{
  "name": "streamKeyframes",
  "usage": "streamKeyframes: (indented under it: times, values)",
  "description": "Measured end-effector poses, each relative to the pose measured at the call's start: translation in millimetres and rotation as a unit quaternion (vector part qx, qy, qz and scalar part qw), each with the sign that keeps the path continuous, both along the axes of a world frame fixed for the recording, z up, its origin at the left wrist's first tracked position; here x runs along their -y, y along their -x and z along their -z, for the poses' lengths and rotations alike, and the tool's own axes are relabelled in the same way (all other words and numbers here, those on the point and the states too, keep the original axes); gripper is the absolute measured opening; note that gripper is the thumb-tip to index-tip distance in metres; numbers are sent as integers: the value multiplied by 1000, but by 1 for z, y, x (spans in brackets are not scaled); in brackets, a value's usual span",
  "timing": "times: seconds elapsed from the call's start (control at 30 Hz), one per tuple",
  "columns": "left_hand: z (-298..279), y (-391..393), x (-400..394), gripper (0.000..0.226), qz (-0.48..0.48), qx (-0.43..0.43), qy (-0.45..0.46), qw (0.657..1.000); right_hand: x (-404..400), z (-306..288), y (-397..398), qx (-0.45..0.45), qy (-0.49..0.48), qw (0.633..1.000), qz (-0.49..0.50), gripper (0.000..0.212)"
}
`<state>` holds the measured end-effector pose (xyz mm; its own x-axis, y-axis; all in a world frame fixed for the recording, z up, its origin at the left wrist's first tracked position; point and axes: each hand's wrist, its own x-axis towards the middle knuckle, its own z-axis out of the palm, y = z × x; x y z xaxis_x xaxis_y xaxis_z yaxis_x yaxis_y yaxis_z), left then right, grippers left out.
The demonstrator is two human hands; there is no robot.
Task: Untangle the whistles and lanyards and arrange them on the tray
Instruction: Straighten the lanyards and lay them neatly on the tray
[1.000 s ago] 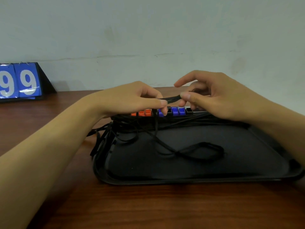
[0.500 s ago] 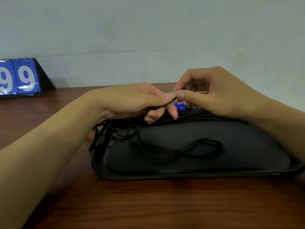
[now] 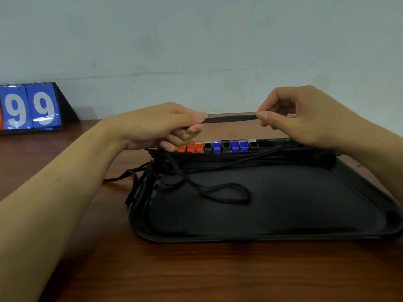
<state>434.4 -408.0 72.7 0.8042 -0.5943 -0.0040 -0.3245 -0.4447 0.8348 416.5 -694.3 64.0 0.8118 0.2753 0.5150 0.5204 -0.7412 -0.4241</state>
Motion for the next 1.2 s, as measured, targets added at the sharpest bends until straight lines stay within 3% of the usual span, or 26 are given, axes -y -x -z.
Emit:
streamKeyframes:
  times: [0.17, 0.43, 0.7, 0.83, 1.07, 1.2]
  values:
    - [-8, -4, -14, 46, -49, 27, -48, 997, 14, 0, -9, -13, 96, 992, 77, 8]
    - [-11, -6, -29, 44, -103, 52, -134, 984, 35, -1, -18, -68, 172, 959, 216, 4]
    - [-9, -11, -39, 53, -117, 50, -203, 971, 54, -2, -19, -106, 187, 919, 329, 32]
    - [-7, -13, -44, 54, -129, 44, -262, 955, 54, -1, -19, -154, 228, 898, 342, 37]
    - [-4, -22, -59, 49, -178, 55, -367, 911, 55, 2, -23, -172, 249, 893, 334, 25]
    - [-1, -28, -60, 38, -200, 14, -368, 908, 61, 2, -27, -179, 264, 888, 332, 28]
